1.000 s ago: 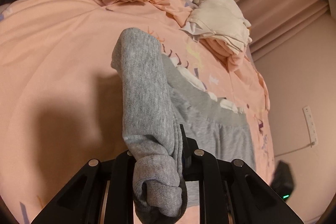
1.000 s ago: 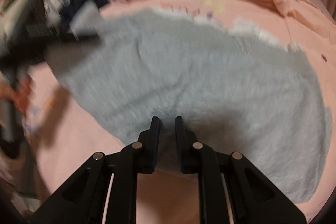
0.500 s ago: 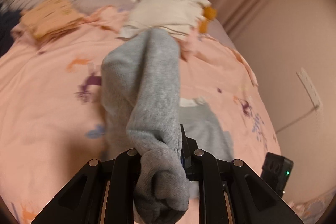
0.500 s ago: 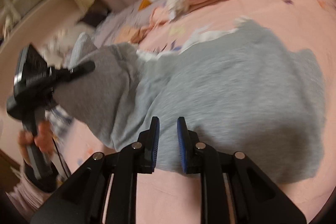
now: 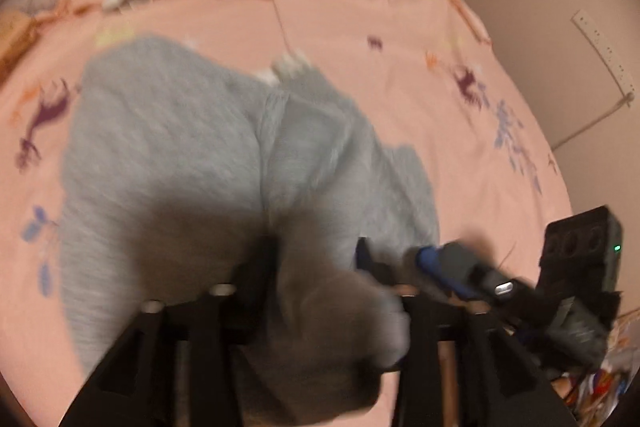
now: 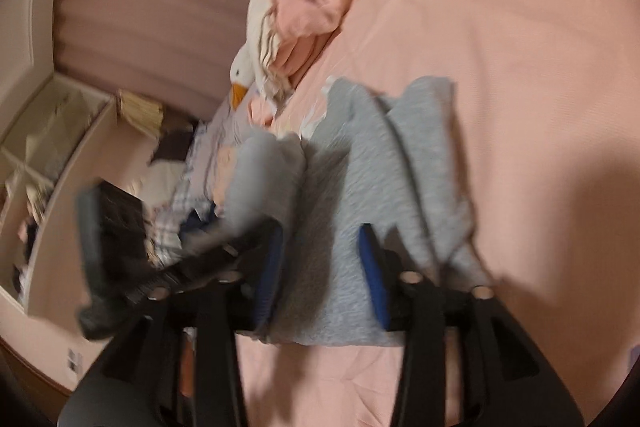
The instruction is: Fold small clothes
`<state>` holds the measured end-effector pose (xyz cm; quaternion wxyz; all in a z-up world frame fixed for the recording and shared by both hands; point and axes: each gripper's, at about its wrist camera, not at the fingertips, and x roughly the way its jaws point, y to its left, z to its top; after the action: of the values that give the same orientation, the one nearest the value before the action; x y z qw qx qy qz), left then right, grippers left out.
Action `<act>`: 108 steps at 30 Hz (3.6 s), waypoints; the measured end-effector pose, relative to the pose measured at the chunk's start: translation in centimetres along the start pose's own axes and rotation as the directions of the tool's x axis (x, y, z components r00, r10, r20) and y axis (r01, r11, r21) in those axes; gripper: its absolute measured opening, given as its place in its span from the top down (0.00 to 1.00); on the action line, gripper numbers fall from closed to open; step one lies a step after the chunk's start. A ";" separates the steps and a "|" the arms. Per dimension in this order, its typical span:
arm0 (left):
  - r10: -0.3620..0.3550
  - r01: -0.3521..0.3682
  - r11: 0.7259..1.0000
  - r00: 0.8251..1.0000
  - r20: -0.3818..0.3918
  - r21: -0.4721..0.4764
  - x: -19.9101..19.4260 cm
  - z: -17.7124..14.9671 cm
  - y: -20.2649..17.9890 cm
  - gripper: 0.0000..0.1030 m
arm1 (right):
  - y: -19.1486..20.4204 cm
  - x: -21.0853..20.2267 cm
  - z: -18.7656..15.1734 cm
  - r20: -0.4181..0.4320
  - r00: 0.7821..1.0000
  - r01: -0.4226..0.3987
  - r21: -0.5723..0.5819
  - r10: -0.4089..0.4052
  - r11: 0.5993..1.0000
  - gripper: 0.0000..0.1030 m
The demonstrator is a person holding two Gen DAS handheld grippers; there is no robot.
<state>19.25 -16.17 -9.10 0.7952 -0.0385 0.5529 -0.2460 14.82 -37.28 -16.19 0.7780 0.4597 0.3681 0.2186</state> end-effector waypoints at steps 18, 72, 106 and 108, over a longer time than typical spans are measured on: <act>-0.081 0.099 0.988 0.984 0.157 -0.116 -9.5 -6.5 7.2 0.35 | 1.6 3.5 0.5 -0.167 0.985 0.031 -0.014 -0.032 0.999 0.44; -0.056 0.046 0.997 0.986 0.157 0.067 -3.9 -5.2 4.0 0.49 | 3.0 4.0 5.0 0.039 0.941 0.326 -0.372 -0.336 0.869 0.80; -0.032 0.036 0.999 0.982 0.184 -0.018 -3.4 3.8 5.3 0.49 | 4.0 1.3 -1.6 -0.020 0.955 0.241 -0.526 -0.295 0.815 0.80; -0.030 0.034 0.999 0.978 0.205 -0.016 -5.2 2.6 5.7 0.49 | 4.1 0.0 -1.6 -0.014 0.965 0.220 -0.498 -0.262 0.839 0.74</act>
<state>22.22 -9.51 -5.55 0.8434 -0.0802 0.4698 -0.2482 13.59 -34.48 -13.09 0.8750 0.1870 0.3864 0.2240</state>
